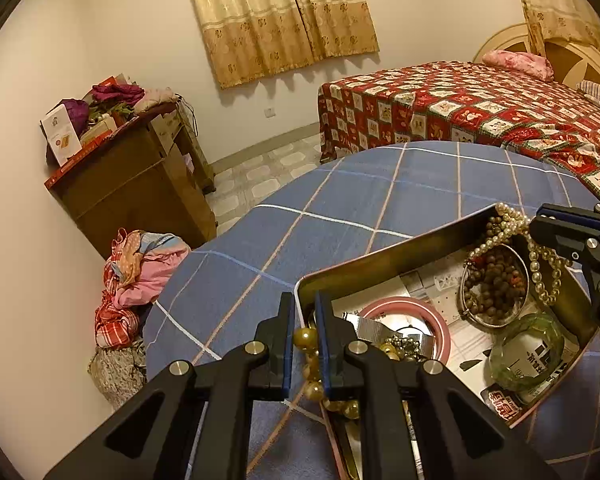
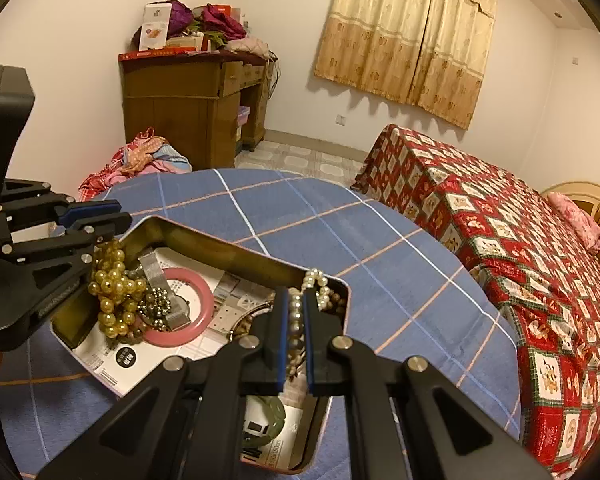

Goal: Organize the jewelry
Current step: 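Lower both strands into the tin, open both grippers and withdraw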

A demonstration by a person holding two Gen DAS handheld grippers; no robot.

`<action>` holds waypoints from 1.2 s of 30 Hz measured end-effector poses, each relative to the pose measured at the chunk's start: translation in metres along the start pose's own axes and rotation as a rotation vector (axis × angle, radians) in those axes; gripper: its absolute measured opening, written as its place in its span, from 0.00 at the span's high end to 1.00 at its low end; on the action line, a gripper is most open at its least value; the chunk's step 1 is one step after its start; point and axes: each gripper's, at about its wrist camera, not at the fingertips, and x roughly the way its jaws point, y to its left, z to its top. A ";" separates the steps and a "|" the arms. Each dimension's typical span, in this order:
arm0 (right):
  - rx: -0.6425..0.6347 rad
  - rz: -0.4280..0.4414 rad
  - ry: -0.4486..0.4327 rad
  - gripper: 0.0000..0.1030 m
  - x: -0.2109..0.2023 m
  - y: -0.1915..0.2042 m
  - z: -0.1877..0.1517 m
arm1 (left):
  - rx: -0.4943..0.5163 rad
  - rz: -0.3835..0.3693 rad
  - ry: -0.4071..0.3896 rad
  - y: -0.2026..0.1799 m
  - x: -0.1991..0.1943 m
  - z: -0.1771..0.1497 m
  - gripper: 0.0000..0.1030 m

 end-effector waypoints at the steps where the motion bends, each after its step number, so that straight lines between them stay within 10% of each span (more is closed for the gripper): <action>1: 0.000 0.001 0.002 0.92 0.001 0.000 -0.001 | -0.001 0.000 0.002 0.000 0.001 -0.001 0.91; 23: -0.010 0.002 0.039 0.91 0.012 0.004 -0.012 | -0.019 -0.008 0.032 -0.001 0.008 -0.008 0.89; 25: -0.015 0.012 0.037 0.78 0.010 0.004 -0.014 | -0.012 0.010 0.037 -0.003 0.007 -0.010 0.75; 28: -0.018 -0.007 0.027 0.36 0.006 0.003 -0.017 | -0.032 0.063 -0.013 0.000 -0.007 -0.013 0.18; 36: 0.044 -0.089 -0.008 0.30 -0.036 -0.014 -0.037 | -0.087 0.073 -0.091 0.016 -0.058 -0.029 0.15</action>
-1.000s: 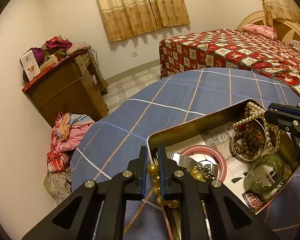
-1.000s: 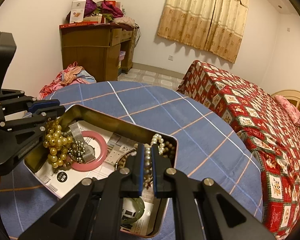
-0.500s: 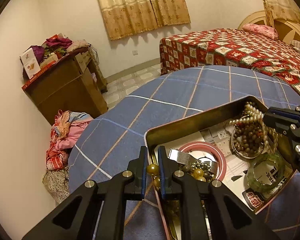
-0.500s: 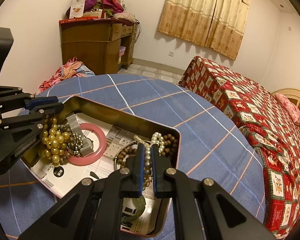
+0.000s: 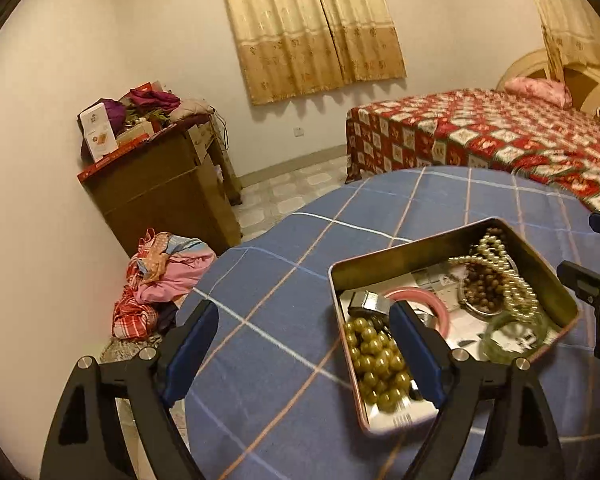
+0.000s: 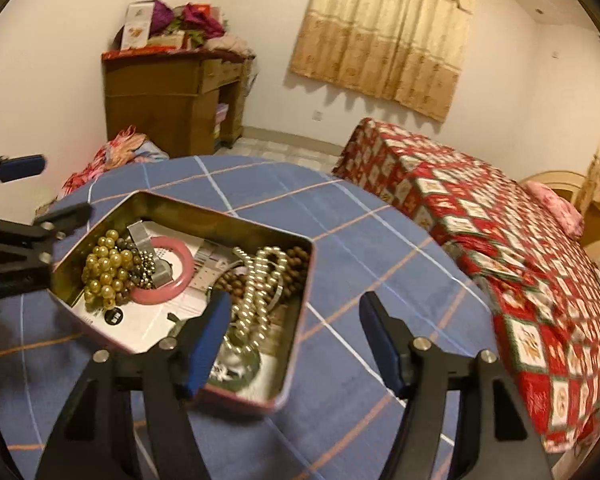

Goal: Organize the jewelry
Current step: 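Lower both strands into the tin, open both grippers and withdraw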

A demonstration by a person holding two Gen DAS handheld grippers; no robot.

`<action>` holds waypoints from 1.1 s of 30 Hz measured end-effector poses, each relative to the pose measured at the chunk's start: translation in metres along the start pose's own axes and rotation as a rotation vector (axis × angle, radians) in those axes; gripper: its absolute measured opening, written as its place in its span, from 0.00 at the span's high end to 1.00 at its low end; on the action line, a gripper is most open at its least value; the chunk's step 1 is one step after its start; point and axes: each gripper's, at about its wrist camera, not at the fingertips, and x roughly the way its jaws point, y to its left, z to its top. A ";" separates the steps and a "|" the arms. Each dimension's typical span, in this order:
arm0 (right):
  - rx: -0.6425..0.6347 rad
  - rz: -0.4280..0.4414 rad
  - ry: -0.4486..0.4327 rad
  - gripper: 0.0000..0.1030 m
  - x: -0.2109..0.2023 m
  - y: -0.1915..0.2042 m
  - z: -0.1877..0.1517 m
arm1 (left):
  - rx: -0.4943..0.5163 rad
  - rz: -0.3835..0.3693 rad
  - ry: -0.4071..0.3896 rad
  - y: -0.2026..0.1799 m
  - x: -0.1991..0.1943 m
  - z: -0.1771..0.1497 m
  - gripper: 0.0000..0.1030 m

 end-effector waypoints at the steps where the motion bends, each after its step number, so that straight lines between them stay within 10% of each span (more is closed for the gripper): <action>1: 0.011 -0.003 -0.011 0.28 -0.005 -0.002 0.000 | -0.009 0.002 -0.004 0.002 -0.006 -0.002 0.15; 33: 0.071 0.025 -0.087 0.23 -0.040 -0.002 0.008 | -0.024 0.020 -0.024 0.008 -0.040 -0.009 0.15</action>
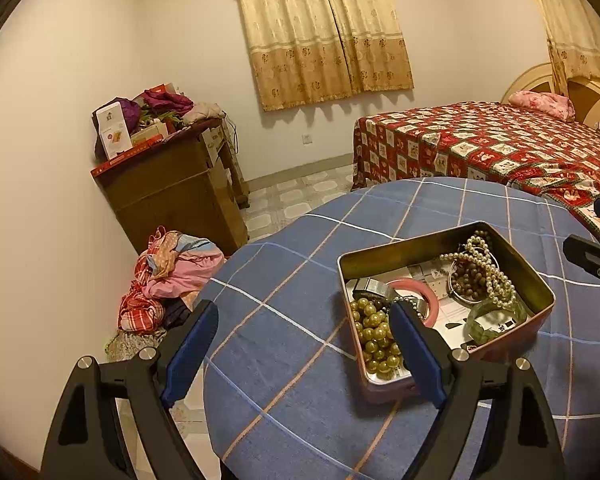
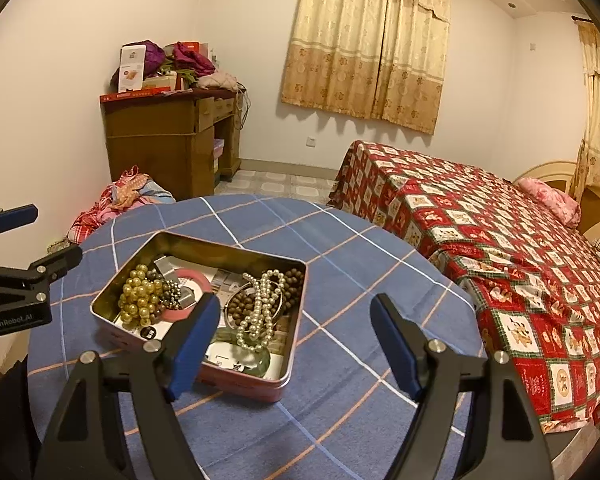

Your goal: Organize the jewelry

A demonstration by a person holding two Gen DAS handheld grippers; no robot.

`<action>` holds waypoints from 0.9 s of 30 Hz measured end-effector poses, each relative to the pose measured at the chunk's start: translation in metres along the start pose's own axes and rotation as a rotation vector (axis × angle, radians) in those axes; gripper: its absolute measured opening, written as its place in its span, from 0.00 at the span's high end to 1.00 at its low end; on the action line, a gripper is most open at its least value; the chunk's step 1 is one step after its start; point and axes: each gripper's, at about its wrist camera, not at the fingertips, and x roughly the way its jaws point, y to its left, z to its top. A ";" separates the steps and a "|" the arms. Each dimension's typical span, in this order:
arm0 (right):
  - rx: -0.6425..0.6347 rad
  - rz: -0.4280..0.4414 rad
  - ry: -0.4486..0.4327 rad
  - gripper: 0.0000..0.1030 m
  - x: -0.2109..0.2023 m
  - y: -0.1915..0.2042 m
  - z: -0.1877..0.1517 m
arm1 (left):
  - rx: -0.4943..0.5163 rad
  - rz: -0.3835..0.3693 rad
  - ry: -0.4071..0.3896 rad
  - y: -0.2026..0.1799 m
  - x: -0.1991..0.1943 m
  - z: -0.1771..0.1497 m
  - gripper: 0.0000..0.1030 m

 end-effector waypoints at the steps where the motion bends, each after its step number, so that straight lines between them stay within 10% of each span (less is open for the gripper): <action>1: 0.001 0.002 0.000 0.23 0.000 0.000 0.000 | 0.001 0.000 0.000 0.000 0.000 0.000 0.15; 27: -0.005 0.004 0.000 0.18 -0.001 0.002 0.000 | 0.016 0.004 0.013 -0.005 0.004 -0.002 0.15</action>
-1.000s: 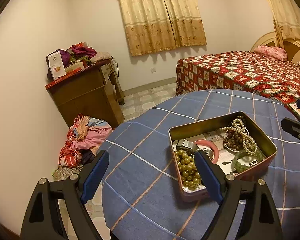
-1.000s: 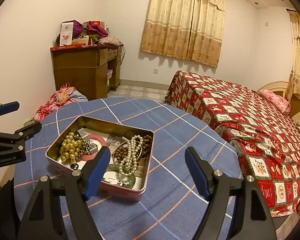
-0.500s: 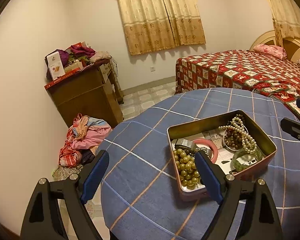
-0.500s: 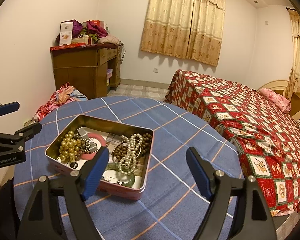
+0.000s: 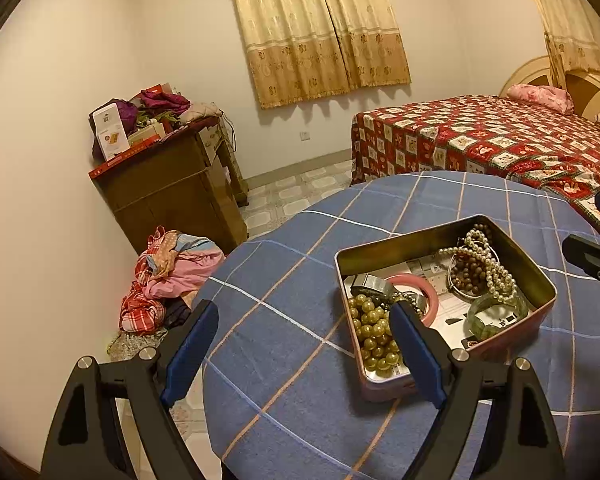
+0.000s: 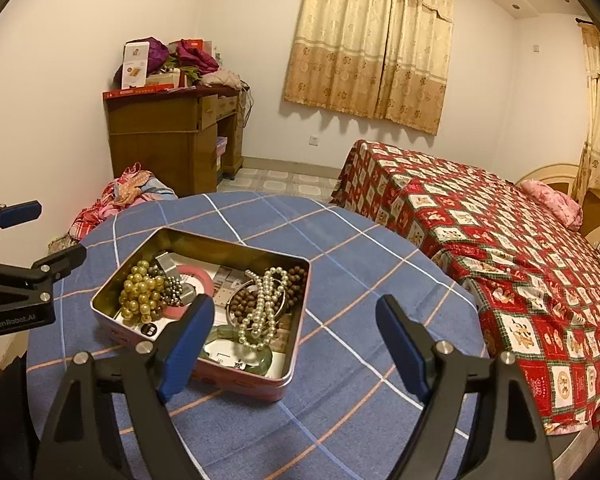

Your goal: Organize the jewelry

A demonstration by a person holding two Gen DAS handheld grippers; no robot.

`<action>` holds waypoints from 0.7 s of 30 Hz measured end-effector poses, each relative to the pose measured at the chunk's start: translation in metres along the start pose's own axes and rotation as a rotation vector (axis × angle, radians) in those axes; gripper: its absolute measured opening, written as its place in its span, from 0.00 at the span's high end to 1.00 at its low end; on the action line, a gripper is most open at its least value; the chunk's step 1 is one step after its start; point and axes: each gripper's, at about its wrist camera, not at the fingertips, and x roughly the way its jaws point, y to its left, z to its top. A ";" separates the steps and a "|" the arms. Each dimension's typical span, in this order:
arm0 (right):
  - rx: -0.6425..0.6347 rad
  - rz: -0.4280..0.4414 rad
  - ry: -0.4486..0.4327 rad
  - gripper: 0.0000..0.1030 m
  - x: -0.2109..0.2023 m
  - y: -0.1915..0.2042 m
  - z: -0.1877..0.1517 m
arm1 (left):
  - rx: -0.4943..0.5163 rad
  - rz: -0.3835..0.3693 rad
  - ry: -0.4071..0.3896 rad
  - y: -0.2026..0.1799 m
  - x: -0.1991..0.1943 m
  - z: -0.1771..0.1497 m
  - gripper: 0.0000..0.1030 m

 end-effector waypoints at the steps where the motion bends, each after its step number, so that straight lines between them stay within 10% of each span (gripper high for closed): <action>1: 0.000 0.000 -0.001 0.18 0.000 0.000 0.000 | 0.000 0.000 0.000 0.000 0.000 0.000 0.15; 21: 0.001 -0.007 -0.016 0.16 -0.001 -0.003 0.001 | 0.001 0.017 -0.016 0.000 -0.005 0.001 0.15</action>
